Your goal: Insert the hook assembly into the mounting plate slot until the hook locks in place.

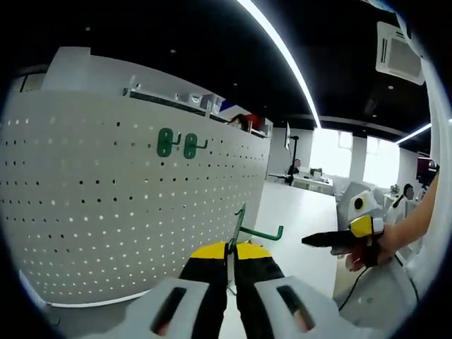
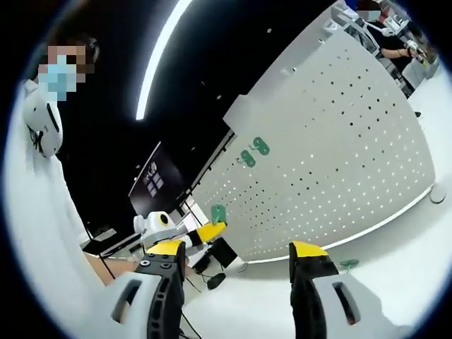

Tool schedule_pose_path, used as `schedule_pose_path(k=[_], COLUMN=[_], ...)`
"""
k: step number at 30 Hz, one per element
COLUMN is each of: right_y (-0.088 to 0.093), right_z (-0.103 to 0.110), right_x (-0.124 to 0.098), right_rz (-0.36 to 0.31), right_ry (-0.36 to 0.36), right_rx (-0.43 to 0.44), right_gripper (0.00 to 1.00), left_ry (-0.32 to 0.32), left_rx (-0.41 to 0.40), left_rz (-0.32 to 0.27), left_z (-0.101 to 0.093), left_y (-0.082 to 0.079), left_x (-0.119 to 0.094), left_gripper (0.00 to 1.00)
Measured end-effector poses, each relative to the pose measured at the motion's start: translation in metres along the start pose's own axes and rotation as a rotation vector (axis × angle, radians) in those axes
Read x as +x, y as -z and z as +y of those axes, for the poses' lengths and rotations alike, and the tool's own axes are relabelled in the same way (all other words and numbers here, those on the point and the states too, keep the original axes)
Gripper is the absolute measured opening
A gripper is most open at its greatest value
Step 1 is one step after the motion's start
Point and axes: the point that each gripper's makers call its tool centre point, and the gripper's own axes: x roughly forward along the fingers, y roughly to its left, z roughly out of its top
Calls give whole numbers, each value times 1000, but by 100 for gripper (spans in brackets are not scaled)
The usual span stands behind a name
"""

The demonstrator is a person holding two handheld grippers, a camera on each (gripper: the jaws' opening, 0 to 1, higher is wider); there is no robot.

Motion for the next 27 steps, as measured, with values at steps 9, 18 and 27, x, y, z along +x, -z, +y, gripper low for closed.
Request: schedule_pose_path(k=[9,18,27], right_y=[1,5,5], right_z=[5,14,23], right_x=[15,30,47], right_rz=[-6,4,7], right_ry=[-21,-50,-79], right_rx=[9,4,-1], right_gripper=[55,54,54], left_ry=[-3,-7,-13], left_rx=[-8,-11,-8], left_rz=[-2,-6,-7], left_z=[-1,-1,-2], left_y=[1,0,-1], left_x=[-2,-2,-5], left_gripper=[1,1,1])
